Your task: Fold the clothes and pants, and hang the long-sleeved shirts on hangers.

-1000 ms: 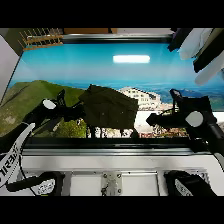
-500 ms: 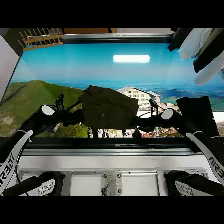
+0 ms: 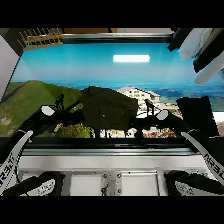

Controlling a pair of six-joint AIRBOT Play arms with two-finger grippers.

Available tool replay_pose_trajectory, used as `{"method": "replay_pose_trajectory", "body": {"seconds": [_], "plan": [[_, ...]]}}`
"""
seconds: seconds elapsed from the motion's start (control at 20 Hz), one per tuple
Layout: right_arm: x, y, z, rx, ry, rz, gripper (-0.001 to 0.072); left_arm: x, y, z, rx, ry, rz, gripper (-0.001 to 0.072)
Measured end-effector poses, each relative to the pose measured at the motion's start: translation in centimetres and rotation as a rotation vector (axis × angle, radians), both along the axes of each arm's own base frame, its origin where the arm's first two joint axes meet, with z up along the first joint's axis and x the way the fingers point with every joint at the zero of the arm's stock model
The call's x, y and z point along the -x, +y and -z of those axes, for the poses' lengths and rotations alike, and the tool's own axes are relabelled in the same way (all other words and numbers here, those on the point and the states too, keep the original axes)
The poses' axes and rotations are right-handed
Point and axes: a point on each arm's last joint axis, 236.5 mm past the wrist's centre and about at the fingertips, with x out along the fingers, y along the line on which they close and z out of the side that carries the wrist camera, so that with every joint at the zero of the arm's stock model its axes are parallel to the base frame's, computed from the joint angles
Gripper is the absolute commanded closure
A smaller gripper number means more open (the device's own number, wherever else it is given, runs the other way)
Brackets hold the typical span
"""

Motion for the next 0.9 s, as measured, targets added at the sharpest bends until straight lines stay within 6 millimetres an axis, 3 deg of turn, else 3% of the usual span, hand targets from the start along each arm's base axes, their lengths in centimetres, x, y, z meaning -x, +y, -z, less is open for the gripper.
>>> {"method": "replay_pose_trajectory", "body": {"seconds": [0.1,0.2,0.3,0.4,0.5,0.6,0.65,0.8,0.9], "plan": [[-1.2,0.0,-2.3,0.013,-0.086,-0.037,0.0664,-1.3,-0.1,-2.3,0.001,-0.065,0.008,0.0687],[-3.0,0.1,-6.9,0.025,-0.219,-0.093,0.0665,-3.5,-0.1,-7.4,-0.001,-0.198,0.025,0.0687],[-4.4,0.3,-13.8,0.036,-0.384,-0.159,0.0665,-5.3,-0.3,-14.9,-0.004,-0.376,0.05,0.0687],[-4.7,0.5,-21.5,0.033,-0.546,-0.203,0.0665,-5.6,-0.5,-24.2,-0.001,-0.585,0.068,0.0687],[-3.7,0.3,-29.5,0.018,-0.707,-0.214,0.0664,-3.7,-0.6,-33.5,0.001,-0.796,0.078,0.0687],[-1.4,-0.2,-36.8,-0.009,-0.854,-0.197,0.0664,-0.1,-0.5,-41.5,0.0,-0.99,0.082,0.0687],[-0.1,-0.5,-39.5,-0.025,-0.909,-0.184,0.0664,2.1,-0.4,-44.7,0.0,-1.074,0.084,0.0687],[4.2,-1.7,-45.5,-0.079,-1.025,-0.136,0.0664,8.6,-0.1,-51.3,0.016,-1.26,0.072,0.0687],[6.8,-2.5,-47.9,-0.114,-1.068,-0.101,0.0665,12.2,0.0,-53.7,0.043,-1.329,0.056,0.0687]]}}
